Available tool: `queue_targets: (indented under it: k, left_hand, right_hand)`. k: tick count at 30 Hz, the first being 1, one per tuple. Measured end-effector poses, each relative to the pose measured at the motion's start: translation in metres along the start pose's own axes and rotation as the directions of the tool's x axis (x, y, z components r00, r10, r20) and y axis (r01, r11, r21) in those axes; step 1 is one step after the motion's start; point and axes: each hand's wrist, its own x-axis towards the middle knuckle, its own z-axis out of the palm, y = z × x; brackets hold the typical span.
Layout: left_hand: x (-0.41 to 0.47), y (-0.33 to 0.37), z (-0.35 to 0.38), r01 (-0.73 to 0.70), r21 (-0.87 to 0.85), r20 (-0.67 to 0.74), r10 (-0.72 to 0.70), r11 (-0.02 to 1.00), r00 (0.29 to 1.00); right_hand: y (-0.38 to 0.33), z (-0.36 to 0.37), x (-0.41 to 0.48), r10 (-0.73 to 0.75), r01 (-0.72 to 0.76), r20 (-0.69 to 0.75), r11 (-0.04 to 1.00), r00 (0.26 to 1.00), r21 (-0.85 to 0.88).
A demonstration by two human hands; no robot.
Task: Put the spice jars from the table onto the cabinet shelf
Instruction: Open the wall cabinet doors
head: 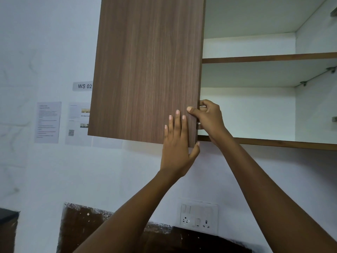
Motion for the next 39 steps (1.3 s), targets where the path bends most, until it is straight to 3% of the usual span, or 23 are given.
queue_targets:
  k: [14,29,39]
  left_hand:
    - [-0.027,-0.015,-0.081,-0.081,-0.193,0.019,0.087,0.978,0.996]
    - [-0.067,-0.061,-0.204,-0.125,-0.447,0.005,0.142,0.886,0.99]
    - [-0.095,-0.12,-0.289,-0.124,-0.416,-0.002,0.135,0.901,0.991]
  right_hand:
    - [-0.073,0.034,-0.052,-0.102,0.087,-0.12,0.988,0.987,-0.124]
    - [-0.156,0.111,-0.101,-0.296,0.216,-0.239,0.926,0.925,-0.31]
    - [-0.216,0.189,-0.129,-0.405,0.302,-0.243,0.879,0.881,-0.369]
